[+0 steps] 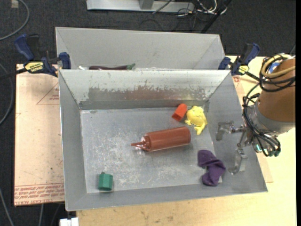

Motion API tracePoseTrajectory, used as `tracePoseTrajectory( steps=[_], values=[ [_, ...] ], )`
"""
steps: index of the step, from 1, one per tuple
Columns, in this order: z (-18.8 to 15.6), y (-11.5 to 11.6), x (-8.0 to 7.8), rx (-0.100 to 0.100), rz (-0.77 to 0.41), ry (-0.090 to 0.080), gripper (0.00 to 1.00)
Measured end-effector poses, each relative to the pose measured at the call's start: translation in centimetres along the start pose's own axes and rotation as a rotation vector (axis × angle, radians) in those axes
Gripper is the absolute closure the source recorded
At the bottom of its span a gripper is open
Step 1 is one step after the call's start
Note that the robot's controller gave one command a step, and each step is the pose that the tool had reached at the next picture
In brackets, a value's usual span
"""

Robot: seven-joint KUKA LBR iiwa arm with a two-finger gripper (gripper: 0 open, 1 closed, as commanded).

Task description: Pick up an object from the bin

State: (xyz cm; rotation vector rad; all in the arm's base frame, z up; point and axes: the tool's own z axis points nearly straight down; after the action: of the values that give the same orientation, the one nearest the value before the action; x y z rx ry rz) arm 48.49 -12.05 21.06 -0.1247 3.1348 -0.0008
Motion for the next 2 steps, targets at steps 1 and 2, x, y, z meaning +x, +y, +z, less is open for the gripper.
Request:
tracePoseTrajectory(
  steps=[1, 2],
  values=[
    [4.7, 0.9, -0.3, -0.002, -0.099, 0.004, 0.00],
    [9.4, -1.3, 0.3, -0.001, -0.550, -0.001, 1.00]
  ],
)
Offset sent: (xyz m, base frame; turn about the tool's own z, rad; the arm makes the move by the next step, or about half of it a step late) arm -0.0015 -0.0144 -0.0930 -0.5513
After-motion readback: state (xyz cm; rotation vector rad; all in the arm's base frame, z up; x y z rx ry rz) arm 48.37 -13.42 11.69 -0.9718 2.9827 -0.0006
